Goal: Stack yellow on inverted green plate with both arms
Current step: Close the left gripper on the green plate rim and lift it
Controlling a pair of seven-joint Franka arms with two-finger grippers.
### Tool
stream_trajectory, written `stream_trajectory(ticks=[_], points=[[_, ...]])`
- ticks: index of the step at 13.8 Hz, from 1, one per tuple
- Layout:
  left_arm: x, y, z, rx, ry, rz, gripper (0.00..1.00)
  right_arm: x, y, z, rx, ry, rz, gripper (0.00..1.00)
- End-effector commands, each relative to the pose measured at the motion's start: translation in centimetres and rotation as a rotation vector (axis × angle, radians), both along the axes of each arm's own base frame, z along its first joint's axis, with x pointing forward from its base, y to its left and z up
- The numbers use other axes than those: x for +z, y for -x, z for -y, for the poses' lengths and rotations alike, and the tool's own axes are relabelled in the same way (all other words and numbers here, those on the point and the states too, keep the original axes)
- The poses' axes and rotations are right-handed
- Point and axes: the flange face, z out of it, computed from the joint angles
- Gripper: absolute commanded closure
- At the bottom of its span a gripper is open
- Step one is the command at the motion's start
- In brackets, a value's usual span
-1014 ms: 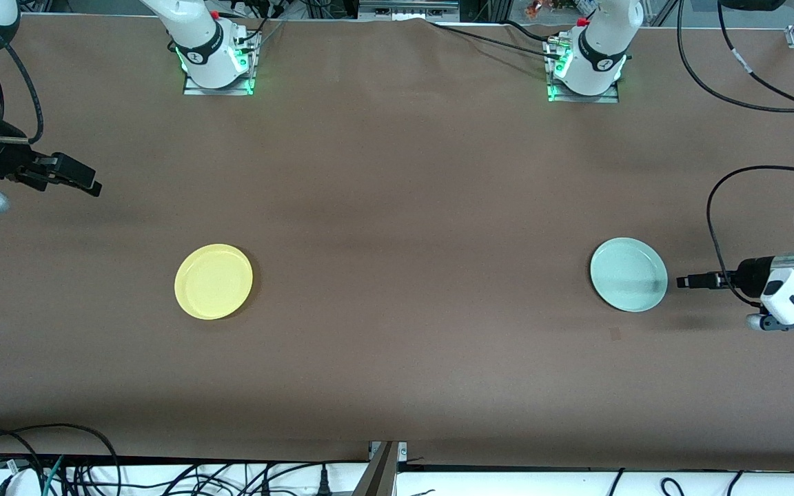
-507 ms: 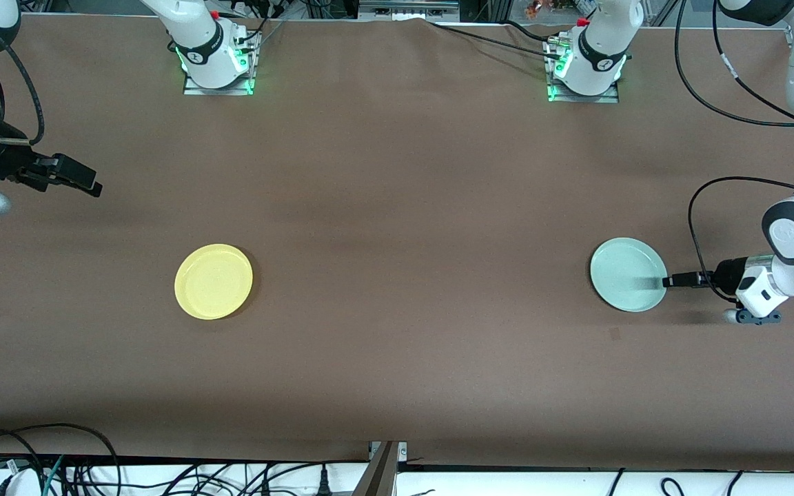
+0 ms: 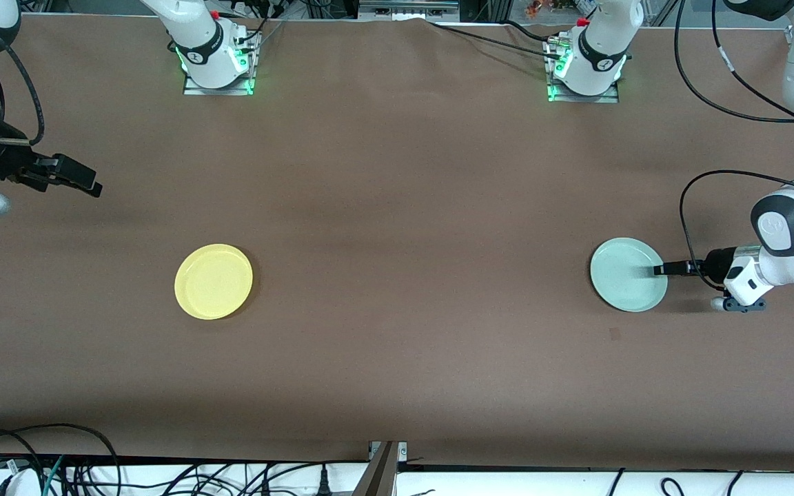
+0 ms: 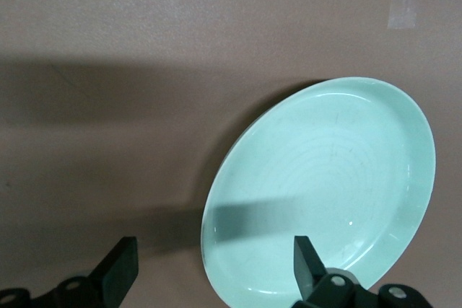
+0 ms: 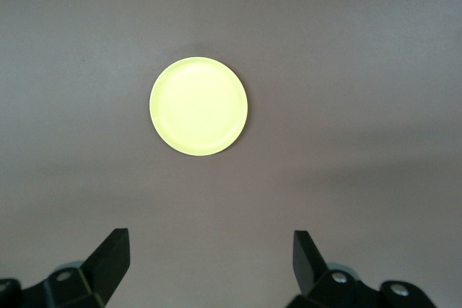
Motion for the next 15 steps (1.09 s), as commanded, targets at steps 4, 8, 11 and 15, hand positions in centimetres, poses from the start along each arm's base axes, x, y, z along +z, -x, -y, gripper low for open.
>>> stream_trajectory(ticks=[4,8,11,15], points=[[0.1,0.9,0.6,-0.005,0.017,0.03,0.55,0.5,-0.4,0.0,-0.009,0.008,0.009,0.0],[-0.1,0.8,0.7,-0.045,0.023,0.043,0.89,0.5,-0.4,0.0,-0.011,0.008,0.009,0.0],[-0.1,0.7,0.6,-0.046,0.019,0.053,1.0,0.5,-0.4,-0.1,-0.009,0.004,0.009,0.0],[3.5,-1.2,2.6,-0.082,0.003,0.105,1.0,0.5,-0.4,0.0,-0.011,0.002,0.01,0.0]])
